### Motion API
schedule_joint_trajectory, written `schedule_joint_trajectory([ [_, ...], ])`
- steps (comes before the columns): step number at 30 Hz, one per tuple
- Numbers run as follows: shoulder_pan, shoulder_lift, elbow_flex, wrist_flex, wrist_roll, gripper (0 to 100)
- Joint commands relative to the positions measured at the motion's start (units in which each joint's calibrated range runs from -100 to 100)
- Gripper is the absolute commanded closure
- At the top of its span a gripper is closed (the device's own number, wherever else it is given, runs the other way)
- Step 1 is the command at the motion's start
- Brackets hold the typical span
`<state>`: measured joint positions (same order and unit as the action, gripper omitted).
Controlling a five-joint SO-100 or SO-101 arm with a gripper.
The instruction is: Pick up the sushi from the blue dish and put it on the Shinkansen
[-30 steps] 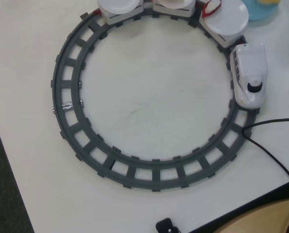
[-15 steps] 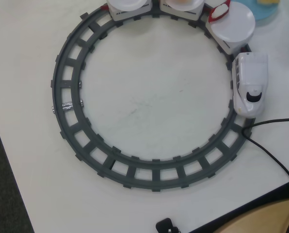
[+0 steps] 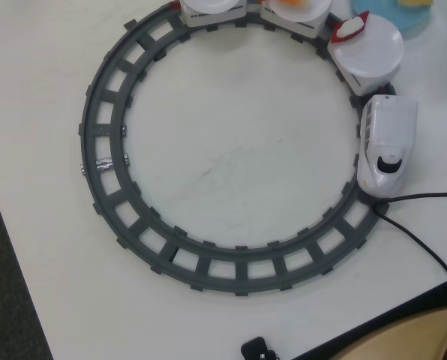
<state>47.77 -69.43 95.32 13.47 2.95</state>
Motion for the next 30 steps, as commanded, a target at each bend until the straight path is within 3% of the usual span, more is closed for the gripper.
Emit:
schedule_joint_trajectory([
  [1, -0.86, -0.34, -8.42, 0.09, -6.83, 63],
  [5, -0.42, -0.26, -18.12, 5.82, -14.49, 63],
  [11, -0.59, -0.51, -36.97, 25.42, -20.63, 63],
  [18, -0.86, 3.17, -64.8, 45.79, -21.1, 63],
  [25, -4.73, 14.69, -83.38, 56.15, -21.1, 63],
  [30, -6.75, 32.23, -94.24, 64.02, -21.1, 63],
])
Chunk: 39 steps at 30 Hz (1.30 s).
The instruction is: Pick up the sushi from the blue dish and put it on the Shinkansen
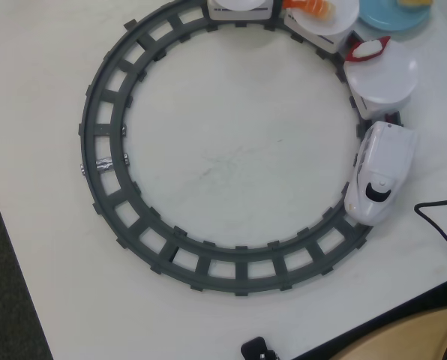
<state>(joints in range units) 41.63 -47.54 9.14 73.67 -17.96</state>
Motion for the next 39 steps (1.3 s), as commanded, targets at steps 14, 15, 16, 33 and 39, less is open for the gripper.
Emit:
schedule_joint_trajectory([
  [14, 5.2, 51.75, -34.36, 14.44, 0.03, 63],
  [15, 5.11, 54.59, -34.9, 14.44, -0.08, 63],
  [16, 4.94, 57.52, -35.17, 14.1, -0.08, 63],
  [33, -0.26, 77.39, -35.44, 5.88, 0.45, 63],
  [39, -0.35, 80.65, -35.44, 4.51, 0.45, 64],
])
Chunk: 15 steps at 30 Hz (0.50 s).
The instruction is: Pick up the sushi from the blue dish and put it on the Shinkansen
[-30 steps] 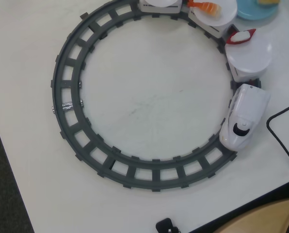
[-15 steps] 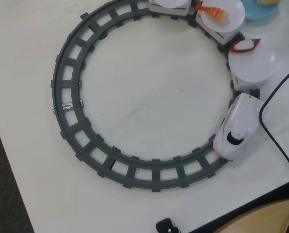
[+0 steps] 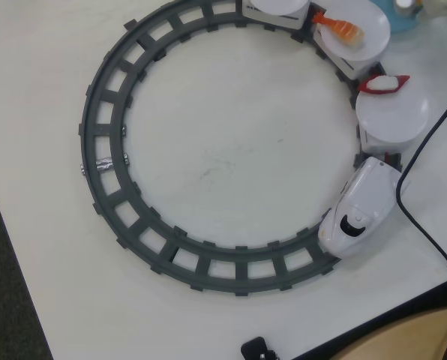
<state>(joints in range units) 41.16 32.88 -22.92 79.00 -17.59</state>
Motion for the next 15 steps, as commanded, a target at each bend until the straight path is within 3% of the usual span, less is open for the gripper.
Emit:
schedule_joint_trajectory([
  [1, 0.13, 0.73, -3.29, -0.83, 0.08, 67],
  [7, 0.48, 1.98, -3.29, -1.17, -0.08, 99],
  [15, 1.18, -0.61, -3.02, -4.08, -0.13, 98],
])
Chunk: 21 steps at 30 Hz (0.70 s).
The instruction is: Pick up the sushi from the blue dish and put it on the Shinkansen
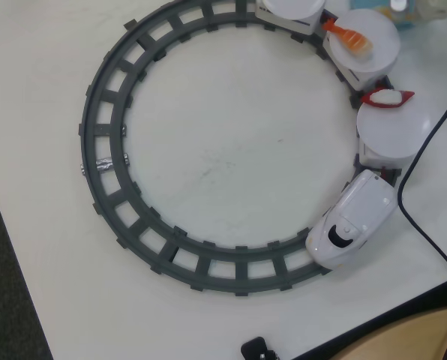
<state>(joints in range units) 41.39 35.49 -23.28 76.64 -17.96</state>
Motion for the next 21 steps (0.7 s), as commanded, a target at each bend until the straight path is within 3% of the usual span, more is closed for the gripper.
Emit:
schedule_joint_trajectory([
  [1, 1.48, -3.8, -2.57, -1.8, 0.24, 98],
  [6, 4.38, -6.64, -2.4, -0.95, -0.08, 95],
  [14, 3.68, -10.57, -2.75, 2.48, -0.24, 74],
  [21, -1.69, -9.23, -2.84, 2.05, -6.37, 73],
])
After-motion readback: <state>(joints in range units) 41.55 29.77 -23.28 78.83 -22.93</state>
